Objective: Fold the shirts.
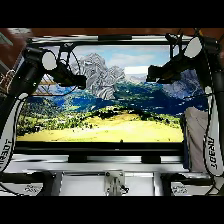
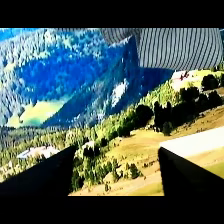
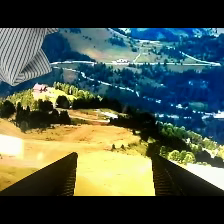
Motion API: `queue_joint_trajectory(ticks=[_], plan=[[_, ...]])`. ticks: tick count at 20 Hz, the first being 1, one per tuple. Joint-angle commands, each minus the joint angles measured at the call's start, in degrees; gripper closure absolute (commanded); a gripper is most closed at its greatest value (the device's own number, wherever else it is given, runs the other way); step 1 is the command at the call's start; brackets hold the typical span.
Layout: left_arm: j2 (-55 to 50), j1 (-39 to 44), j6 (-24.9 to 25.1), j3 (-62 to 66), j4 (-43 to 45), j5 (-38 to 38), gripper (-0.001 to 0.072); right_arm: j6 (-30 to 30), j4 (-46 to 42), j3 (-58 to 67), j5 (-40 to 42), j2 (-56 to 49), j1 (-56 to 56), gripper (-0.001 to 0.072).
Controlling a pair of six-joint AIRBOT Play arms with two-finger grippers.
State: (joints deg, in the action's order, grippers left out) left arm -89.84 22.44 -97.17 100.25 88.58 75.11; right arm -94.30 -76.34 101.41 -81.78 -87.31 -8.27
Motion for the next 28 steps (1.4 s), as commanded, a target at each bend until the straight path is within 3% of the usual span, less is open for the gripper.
queue_joint_trajectory(ticks=[1,5,8,16,17,18,20,23,25,28], plan=[[-4.15,-1.49,5.07,1.29,0.17,-7.43,0.0011,-0.15,1.88,0.07,0.9,-0.02,-0.04,0.0122],[-14.34,-7.3,5.27,7.3,-0.37,-11.45,0.0009,-0.13,6.51,0.07,1.01,-0.02,-0.04,0.0122],[-19.61,-9.97,9.75,8.72,-6.27,-17.73,0.0011,0.07,9.49,0.07,0.98,-0.02,-0.04,0.0122],[-27.02,-8.85,15.67,8.72,-17.9,-26.05,0.0036,0.11,9.64,0.07,1.2,-0.02,-0.04,0.0122],[-27.36,-8.83,15.21,8.72,-17.9,-26.05,0.0148,0.11,9.64,0.07,1.2,-0.02,-0.04,0.0122],[-27.63,-8.83,14.86,8.68,-17.92,-25.99,0.0342,0.11,9.64,0.07,1.18,-0.02,-0.04,0.0122],[-27.54,-9.16,14.88,8.94,-17.94,-24.37,0.0658,0.11,9.62,0.07,1.16,-0.02,-0.04,0.0122],[-25.53,-9.6,15.93,13.09,-17.97,-15.1,0.0657,0.07,10.49,0.07,-0.66,0.0,-0.04,0.0122],[-21.4,-9.22,19.34,17.22,-18.14,-9.25,0.0658,0.57,11.67,0.22,-1.53,0.76,0.02,0.0123],[-9.07,-7.3,20.24,17.84,-18.56,-8.57,0.0658,1.2,8.09,3.76,-2.95,4.28,0.02,0.0122]])
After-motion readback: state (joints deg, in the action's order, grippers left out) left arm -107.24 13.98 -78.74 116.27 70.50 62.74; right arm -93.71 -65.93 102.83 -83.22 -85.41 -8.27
